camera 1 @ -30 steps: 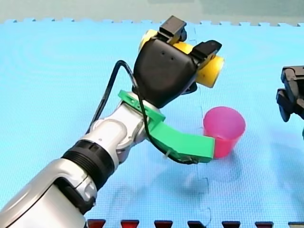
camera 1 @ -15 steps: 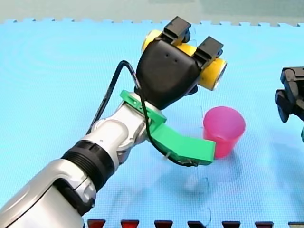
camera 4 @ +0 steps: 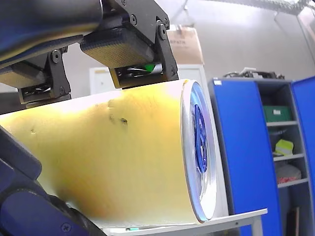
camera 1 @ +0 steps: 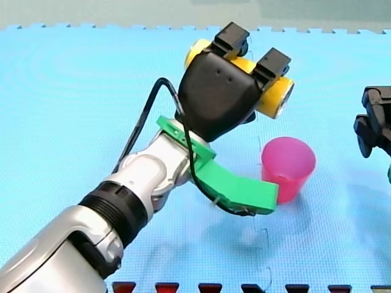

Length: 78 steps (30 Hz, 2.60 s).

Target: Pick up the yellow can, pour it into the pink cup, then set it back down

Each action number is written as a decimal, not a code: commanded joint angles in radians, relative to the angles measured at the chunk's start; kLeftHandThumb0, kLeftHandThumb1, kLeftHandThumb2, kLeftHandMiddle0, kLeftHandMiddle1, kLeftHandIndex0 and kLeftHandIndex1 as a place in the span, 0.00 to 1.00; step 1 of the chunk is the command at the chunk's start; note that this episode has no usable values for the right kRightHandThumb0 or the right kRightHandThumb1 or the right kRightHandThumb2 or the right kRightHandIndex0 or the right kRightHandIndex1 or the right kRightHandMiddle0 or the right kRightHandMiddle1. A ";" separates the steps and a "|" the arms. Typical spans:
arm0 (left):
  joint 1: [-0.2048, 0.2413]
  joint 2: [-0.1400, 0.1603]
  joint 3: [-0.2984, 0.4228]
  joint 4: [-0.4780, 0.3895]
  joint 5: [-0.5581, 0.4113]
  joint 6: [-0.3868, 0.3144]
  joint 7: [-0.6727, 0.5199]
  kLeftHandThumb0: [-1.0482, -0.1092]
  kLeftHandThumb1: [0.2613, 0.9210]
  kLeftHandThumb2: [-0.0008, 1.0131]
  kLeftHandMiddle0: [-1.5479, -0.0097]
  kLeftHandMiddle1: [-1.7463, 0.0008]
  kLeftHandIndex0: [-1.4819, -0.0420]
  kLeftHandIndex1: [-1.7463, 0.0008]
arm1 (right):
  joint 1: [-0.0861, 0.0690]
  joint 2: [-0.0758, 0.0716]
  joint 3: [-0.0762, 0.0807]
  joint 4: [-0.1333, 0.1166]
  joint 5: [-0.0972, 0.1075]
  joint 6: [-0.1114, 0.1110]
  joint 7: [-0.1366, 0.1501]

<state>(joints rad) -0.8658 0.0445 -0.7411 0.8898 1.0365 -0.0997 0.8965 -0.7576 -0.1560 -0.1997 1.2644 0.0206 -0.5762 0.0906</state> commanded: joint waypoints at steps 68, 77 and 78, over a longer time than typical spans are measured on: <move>0.033 0.038 0.197 0.056 -0.252 -0.304 0.121 0.63 0.93 0.00 0.36 0.47 0.23 0.85 | -0.007 -0.016 0.004 -0.001 -0.008 0.020 -0.018; 0.092 0.042 0.344 0.059 -0.416 -0.506 0.127 0.62 0.77 0.00 0.15 0.93 0.16 0.99 | -0.006 -0.021 0.000 0.002 -0.003 0.021 -0.009; 0.105 0.042 0.357 0.052 -0.436 -0.522 0.100 0.62 0.76 0.00 0.15 0.94 0.16 0.99 | -0.006 -0.022 -0.001 0.003 -0.003 0.022 -0.007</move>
<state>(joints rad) -0.7744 0.0843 -0.4067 0.9532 0.6228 -0.6025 1.0152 -0.7593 -0.1710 -0.1968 1.2653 0.0131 -0.5580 0.0814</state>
